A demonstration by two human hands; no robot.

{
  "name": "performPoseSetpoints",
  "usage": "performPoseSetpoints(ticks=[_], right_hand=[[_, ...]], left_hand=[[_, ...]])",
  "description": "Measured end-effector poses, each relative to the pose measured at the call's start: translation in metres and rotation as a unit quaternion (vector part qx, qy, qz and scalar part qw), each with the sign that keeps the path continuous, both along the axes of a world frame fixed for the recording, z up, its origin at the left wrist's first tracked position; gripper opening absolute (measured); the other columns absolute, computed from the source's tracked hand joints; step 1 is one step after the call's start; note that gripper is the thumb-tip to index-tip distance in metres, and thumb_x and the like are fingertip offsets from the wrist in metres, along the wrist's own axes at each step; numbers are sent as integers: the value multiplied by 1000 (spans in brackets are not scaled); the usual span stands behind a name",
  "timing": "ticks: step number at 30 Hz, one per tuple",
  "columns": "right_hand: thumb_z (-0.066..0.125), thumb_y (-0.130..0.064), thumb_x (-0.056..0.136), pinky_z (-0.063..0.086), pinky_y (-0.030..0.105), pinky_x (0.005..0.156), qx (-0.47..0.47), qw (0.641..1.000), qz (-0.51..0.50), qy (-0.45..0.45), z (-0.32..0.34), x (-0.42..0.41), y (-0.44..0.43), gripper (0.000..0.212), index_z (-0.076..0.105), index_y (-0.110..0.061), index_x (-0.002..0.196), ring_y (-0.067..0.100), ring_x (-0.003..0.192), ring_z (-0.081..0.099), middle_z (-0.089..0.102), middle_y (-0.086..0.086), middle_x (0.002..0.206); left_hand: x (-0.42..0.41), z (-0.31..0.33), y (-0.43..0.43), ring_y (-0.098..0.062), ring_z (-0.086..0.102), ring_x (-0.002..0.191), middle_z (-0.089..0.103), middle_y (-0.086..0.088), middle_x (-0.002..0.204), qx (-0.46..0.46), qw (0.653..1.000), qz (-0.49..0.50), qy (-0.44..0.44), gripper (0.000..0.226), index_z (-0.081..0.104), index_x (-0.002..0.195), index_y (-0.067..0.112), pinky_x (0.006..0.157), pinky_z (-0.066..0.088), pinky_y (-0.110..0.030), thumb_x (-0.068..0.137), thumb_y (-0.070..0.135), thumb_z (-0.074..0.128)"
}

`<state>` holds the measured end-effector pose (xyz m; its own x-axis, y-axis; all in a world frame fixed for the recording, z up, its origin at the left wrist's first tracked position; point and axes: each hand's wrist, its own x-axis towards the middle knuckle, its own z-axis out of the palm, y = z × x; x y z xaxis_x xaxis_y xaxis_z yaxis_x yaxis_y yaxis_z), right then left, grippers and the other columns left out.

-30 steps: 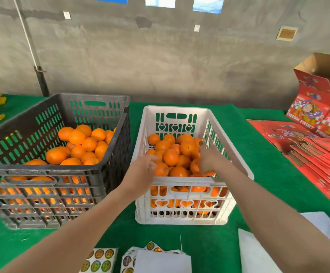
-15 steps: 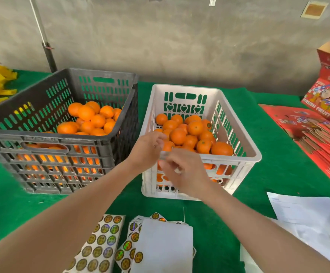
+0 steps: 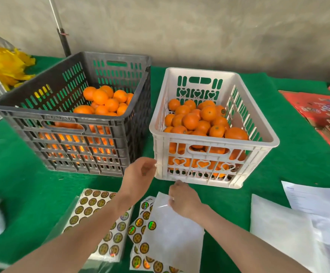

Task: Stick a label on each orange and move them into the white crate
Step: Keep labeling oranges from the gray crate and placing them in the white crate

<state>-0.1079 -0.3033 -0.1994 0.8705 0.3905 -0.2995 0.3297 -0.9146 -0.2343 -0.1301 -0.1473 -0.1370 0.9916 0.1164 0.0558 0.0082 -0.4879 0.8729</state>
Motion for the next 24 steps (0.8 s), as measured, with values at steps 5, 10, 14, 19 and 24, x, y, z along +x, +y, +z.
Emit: performPoseSetpoints(ticks=[5,10,14,19,24], right_hand=[[53,-20,92,43,32,87,110,993,-22,-45,25,9,-11,15,62,-9,97,23,104,51,55,6,108],[57,-25,89,36,29,89,150,972,-5,-181,30,-2,-9,19,58,-15,106,18,105,45,52,1,110],[52,-31,93,38,29,86,127,988,10,-83,19,-24,7,23,63,-18,107,20,104,50,54,0,108],[48,-27,95,36,29,85,110,991,-3,-72,13,-30,11,24,61,-16,112,22,106,49,53,3,112],[52,-18,92,37,28,83,145,987,-6,-71,16,-31,14,14,62,-15,102,21,101,52,55,2,108]], left_hand=[[-18,-42,10,-18,68,83,71,-3,91,-9,960,-45,276,19,68,107,11,69,54,-20,90,17,64],[-17,-45,6,-20,72,67,74,-10,73,-156,938,35,306,4,69,84,5,55,56,-24,87,5,65],[-12,-39,3,-24,72,70,74,-14,76,-195,929,42,312,7,69,88,0,57,56,-27,86,5,64],[-11,-38,-1,-26,71,70,73,-20,79,-196,928,37,315,11,69,89,-7,58,59,-27,83,1,65],[-7,-36,-2,-21,67,59,71,-18,70,-167,937,9,306,5,69,77,-5,56,57,-26,78,0,70]])
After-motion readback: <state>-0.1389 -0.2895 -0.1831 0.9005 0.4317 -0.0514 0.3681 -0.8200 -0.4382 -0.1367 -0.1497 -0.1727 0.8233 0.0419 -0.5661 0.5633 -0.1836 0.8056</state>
